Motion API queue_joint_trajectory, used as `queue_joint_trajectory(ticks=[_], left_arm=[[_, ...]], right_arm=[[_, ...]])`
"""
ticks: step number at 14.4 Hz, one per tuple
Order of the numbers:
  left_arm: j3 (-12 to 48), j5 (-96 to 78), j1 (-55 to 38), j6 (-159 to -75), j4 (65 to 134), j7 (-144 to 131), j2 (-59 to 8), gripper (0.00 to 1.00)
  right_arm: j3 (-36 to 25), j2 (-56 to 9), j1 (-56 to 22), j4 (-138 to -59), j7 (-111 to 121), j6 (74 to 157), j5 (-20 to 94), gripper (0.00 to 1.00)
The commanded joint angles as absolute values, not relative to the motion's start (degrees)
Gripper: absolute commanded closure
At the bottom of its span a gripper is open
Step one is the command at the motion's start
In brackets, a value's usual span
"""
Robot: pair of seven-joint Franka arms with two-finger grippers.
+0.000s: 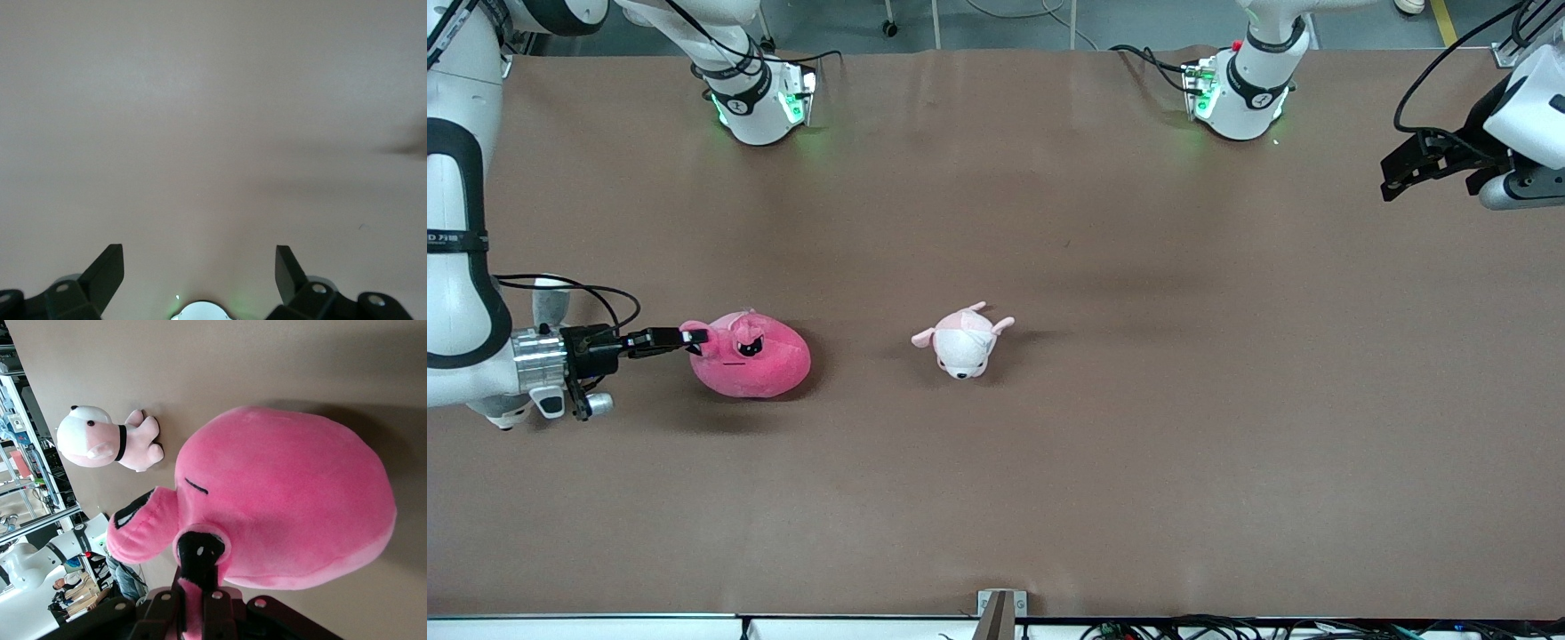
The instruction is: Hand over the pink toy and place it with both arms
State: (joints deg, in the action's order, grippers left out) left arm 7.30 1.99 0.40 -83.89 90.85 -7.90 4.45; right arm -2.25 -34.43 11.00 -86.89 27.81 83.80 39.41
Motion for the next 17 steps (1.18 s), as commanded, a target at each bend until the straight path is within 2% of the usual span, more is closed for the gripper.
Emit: queue_joint_trajectory(ticks=[1,8,9,11,12,13,17], left_arm=[[8.52,1.14,-0.09,-85.52,91.5,-7.03,4.92,0.0],[8.61,0.97,0.35,-85.17,91.41,-6.94,5.1,0.0],[8.61,0.97,0.35,-85.08,91.41,-6.94,5.1,0.0],[8.61,0.97,0.35,-85.08,91.32,-7.03,5.19,0.0],[8.61,0.97,0.35,-85.17,91.06,-7.12,5.1,0.0],[8.53,0.97,0.35,-85.17,90.71,-7.64,5.01,0.0],[8.53,0.97,0.44,-85.17,90.53,-7.56,5.1,0.0]], right_arm=[[-1.23,-35.85,12.66,-85.78,28.48,82.44,40.96,0.98],[-1.23,-36.91,12.22,-85.78,28.56,82.88,40.78,0.96],[-1.23,-37.18,11.96,-85.78,28.39,82.97,40.43,0.9],[-1.32,-37.35,11.69,-85.43,27.69,84.63,39.99,0.52],[-1.32,-37.35,11.69,-85.26,27.69,85.33,39.29,0.19],[-1.41,-37.27,11.86,-84.91,27.69,85.43,38.94,0.0],[-1.41,-36.83,12.13,-79.38,27.33,84.64,34.73,0.0]])
